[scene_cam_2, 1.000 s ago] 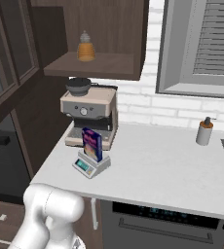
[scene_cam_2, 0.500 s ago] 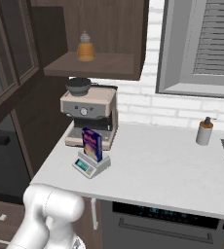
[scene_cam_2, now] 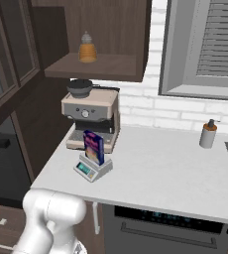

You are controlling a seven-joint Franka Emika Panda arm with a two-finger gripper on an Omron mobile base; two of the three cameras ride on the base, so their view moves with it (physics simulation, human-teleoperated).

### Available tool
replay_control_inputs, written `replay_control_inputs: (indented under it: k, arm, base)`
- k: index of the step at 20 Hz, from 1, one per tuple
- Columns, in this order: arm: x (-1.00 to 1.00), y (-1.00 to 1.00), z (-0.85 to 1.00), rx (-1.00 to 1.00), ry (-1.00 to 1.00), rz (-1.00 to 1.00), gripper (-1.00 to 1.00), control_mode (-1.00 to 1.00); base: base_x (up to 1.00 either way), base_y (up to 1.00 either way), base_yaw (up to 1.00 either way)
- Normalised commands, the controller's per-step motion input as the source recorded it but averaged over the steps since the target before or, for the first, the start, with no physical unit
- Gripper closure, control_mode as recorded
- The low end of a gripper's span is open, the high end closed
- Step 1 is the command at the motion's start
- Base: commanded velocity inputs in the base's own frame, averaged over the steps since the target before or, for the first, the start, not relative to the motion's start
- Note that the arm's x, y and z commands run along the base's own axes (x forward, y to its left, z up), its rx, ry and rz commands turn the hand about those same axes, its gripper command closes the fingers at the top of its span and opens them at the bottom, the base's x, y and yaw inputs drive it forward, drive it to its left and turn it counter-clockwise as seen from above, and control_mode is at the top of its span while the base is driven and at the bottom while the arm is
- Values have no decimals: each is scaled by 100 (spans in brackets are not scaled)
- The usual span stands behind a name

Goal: Pick the cereal and place it on the digital scale for weighing, and close the cabinet.

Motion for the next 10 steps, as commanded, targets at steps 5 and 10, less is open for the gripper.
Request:
replay_control_inputs:
  k: [5, 10]
  arm:
    - [35, -44, 0, 3, -4, 0, -100, -100]
    - [52, -48, 0, 3, -2, 0, -100, -100]
  base:
    - [0, 0, 0]
    - [0, 0, 0]
